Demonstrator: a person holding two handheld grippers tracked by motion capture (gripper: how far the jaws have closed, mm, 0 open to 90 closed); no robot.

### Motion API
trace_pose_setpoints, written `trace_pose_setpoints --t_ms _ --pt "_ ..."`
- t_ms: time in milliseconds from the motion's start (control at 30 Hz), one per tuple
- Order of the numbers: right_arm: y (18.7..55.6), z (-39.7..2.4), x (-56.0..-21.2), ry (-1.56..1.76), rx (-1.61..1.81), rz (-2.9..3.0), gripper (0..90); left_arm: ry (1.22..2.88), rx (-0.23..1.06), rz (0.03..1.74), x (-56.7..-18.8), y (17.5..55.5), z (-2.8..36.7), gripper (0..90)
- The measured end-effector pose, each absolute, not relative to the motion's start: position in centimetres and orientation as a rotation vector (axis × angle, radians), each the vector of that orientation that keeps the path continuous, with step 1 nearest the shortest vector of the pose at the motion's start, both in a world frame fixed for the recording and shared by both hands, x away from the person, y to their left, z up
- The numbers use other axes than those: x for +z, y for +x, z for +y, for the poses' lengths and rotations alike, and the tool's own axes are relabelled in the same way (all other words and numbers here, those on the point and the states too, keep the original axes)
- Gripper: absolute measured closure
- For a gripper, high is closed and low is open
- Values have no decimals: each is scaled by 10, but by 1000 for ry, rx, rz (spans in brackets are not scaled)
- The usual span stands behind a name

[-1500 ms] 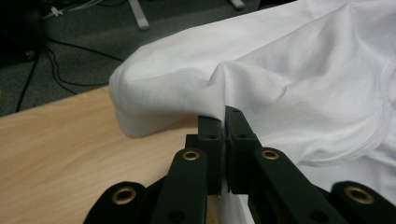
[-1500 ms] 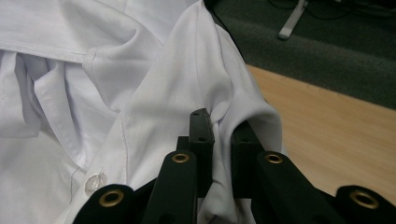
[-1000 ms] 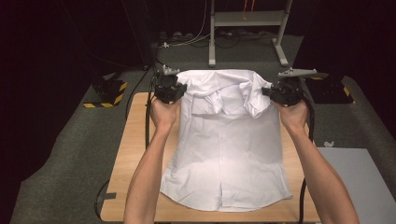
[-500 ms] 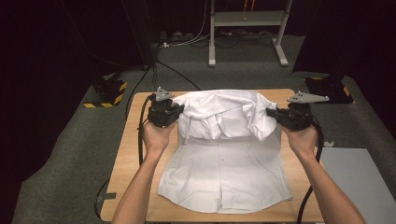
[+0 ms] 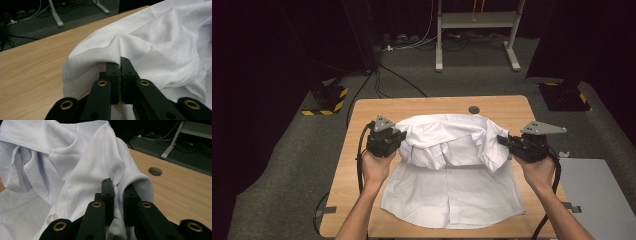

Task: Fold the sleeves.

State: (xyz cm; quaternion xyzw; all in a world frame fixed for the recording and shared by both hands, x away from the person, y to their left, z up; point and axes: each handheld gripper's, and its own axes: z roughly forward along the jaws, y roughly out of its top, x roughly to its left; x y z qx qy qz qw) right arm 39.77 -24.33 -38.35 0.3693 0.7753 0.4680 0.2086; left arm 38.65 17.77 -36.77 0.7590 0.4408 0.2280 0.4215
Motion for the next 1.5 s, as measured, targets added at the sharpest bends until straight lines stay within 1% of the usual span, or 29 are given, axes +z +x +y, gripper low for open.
trace_pose_setpoints --t_ms 167,467,600,767,1067,1300,1500 --pt "387 -244 -393 1017 1291 2174 835 1899 563 1105 -374 377 181 873" --pt "378 -246 -402 1026 1318 2176 836 1893 554 1105 -382 366 185 873" --pt "373 -247 -406 1026 1325 2177 836 1905 575 1096 -385 362 184 873" --pt "366 -246 -411 1016 1326 2182 836 1898 559 1102 -390 357 187 873" --pt "348 -247 -423 1010 1331 2181 836 1909 558 1102 -401 342 190 873" --pt "331 -244 -437 994 1311 2199 835 1905 525 1119 -419 326 194 873" --pt "314 -244 -458 1016 1305 2217 835 1928 512 1133 -440 308 195 873"
